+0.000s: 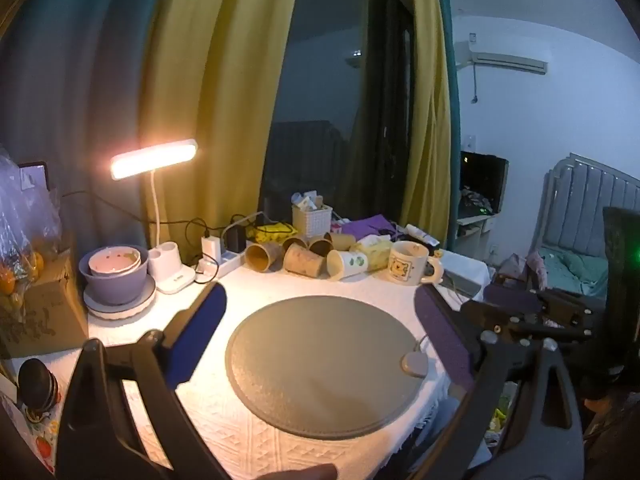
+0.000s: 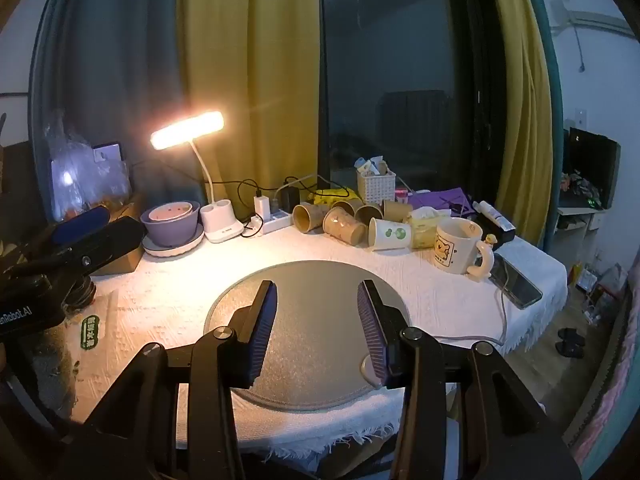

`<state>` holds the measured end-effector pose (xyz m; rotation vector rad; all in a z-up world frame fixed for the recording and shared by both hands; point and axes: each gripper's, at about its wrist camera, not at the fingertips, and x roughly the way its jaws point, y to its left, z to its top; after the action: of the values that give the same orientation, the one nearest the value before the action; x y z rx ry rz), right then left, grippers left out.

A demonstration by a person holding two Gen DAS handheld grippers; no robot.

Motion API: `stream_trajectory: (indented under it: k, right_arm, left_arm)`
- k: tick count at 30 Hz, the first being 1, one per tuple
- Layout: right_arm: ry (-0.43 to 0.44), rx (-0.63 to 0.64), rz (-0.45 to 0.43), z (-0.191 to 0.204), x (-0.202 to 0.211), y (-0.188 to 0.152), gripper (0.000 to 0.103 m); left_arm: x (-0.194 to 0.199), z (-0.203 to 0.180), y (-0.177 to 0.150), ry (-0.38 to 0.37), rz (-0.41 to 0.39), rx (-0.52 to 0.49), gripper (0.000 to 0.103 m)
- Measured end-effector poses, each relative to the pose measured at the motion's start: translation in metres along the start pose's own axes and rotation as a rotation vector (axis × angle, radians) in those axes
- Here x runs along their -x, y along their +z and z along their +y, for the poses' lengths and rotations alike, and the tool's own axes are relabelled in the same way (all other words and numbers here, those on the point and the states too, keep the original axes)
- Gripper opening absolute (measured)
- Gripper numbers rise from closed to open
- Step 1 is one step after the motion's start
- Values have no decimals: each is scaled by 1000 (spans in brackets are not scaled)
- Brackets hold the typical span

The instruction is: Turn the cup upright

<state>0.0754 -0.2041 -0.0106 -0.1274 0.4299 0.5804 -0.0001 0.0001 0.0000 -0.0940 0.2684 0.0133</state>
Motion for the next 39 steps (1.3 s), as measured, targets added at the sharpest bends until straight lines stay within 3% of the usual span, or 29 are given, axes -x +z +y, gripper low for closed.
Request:
stream_trajectory:
  k: [18, 34, 39]
  right_arm:
    - [7, 10, 6, 4, 1, 1, 44]
    - [13, 11, 11, 8, -1, -4, 44]
    - [13, 10, 12, 8, -1, -3, 44]
  left_arm:
    - [-3, 0, 2, -29, 11, -4, 96]
    - [-4, 8, -2, 13, -18, 9, 96]
    - [-2, 10, -1, -28, -21, 18, 96]
